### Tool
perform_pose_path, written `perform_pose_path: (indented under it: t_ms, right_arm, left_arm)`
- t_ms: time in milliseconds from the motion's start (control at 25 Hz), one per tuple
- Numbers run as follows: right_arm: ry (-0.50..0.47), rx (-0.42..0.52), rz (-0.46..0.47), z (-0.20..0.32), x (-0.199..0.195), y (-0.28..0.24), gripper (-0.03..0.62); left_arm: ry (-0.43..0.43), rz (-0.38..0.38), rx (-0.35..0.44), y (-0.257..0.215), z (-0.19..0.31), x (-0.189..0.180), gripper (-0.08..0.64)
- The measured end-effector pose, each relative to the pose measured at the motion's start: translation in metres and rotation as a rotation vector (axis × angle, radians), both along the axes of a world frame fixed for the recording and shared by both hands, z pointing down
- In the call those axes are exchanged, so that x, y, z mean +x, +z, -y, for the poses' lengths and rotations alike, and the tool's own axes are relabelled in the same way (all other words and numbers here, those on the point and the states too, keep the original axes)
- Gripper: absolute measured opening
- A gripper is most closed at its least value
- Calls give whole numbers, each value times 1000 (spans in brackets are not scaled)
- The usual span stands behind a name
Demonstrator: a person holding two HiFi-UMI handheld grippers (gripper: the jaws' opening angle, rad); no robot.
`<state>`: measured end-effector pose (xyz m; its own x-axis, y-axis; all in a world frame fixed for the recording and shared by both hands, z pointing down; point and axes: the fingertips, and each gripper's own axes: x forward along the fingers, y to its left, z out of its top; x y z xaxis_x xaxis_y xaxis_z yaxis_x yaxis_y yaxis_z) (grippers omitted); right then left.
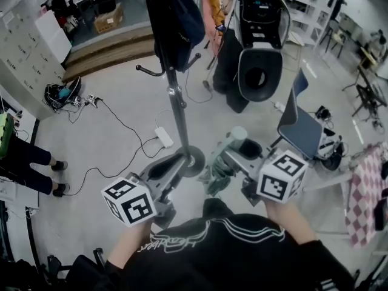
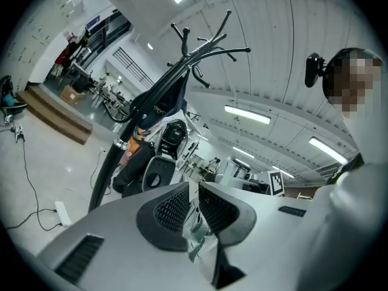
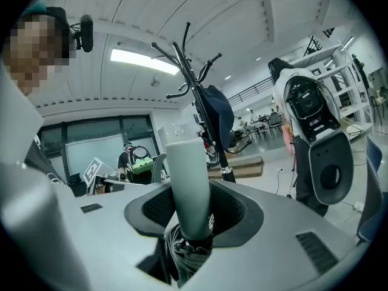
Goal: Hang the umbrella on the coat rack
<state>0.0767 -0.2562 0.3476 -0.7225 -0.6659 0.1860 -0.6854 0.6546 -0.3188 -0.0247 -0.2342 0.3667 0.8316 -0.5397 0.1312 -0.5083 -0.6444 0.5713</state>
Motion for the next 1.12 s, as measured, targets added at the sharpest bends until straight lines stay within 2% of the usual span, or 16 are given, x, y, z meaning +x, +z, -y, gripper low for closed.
perform_pose_path:
  t_ms: [200, 360, 480, 1120]
  right_arm:
    - [-51, -18, -3, 32, -5, 3, 164]
    - [-83, -35, -2, 58, -12, 5, 164]
    - [-104, -45, -9, 71, -14, 9, 164]
    - [-165, -72, -18, 109, -25, 16, 164]
  left_arm:
    - [59, 59, 65, -1, 15, 15, 57]
    - [82, 69, 61, 3, 34, 25, 135]
    - [91, 81, 52, 11, 46, 34, 167]
    - [64, 47, 6, 24, 85, 43, 153]
